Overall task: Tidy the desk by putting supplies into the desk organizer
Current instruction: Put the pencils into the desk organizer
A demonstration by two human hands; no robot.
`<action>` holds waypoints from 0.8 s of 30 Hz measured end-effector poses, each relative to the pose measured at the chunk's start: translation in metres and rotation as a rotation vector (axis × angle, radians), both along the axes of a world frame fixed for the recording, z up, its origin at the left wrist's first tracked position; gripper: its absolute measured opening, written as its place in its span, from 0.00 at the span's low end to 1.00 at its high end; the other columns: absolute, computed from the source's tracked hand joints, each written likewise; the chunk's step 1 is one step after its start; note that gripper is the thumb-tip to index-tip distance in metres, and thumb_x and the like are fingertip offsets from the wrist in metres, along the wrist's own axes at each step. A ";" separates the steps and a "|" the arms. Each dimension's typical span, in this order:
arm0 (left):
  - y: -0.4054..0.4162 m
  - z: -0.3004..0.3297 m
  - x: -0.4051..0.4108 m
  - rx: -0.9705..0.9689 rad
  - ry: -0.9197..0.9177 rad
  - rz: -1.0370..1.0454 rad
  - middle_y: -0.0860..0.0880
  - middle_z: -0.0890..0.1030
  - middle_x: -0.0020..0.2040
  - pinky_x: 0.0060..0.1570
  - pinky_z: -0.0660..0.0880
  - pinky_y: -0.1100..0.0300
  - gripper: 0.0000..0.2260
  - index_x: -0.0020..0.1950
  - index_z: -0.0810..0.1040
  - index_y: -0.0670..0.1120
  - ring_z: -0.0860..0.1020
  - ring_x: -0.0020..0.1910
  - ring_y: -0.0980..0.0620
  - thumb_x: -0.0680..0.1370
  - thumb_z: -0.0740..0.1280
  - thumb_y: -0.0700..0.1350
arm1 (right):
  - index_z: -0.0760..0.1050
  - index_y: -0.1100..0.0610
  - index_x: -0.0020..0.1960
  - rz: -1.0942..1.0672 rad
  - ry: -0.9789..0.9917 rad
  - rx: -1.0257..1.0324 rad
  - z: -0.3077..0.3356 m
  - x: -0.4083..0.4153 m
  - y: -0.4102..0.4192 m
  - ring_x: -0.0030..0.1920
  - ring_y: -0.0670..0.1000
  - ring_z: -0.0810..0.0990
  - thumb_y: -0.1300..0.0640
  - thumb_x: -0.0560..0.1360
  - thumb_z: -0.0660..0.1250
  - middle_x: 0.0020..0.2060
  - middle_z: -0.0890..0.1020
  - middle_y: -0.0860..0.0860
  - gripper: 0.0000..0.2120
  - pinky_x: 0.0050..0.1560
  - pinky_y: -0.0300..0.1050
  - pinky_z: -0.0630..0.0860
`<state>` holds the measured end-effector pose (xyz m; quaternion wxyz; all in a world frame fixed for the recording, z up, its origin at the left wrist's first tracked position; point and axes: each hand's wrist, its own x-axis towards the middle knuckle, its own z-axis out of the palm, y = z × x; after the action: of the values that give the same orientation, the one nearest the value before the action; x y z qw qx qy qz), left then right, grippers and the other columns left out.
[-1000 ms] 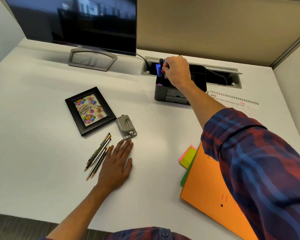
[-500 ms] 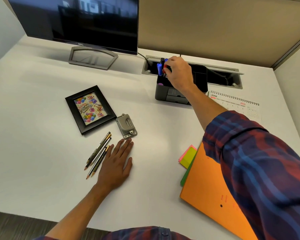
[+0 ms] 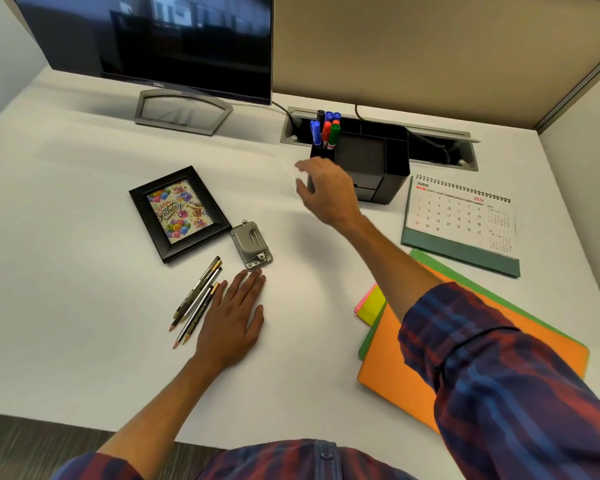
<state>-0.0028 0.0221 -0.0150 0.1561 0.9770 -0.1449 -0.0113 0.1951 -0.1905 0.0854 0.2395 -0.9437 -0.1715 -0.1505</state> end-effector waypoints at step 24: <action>-0.001 0.010 -0.003 -0.086 -0.056 0.014 0.41 0.82 0.49 0.57 0.67 0.52 0.16 0.52 0.79 0.43 0.77 0.52 0.40 0.77 0.56 0.49 | 0.81 0.55 0.58 0.522 0.177 -0.134 -0.044 -0.108 0.124 0.58 0.53 0.75 0.54 0.77 0.67 0.57 0.81 0.51 0.11 0.55 0.52 0.72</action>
<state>-0.0056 0.0207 -0.0050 0.1941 0.9702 -0.1429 0.0234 0.0868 -0.0662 0.0418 0.2211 -0.8909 -0.3967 0.0111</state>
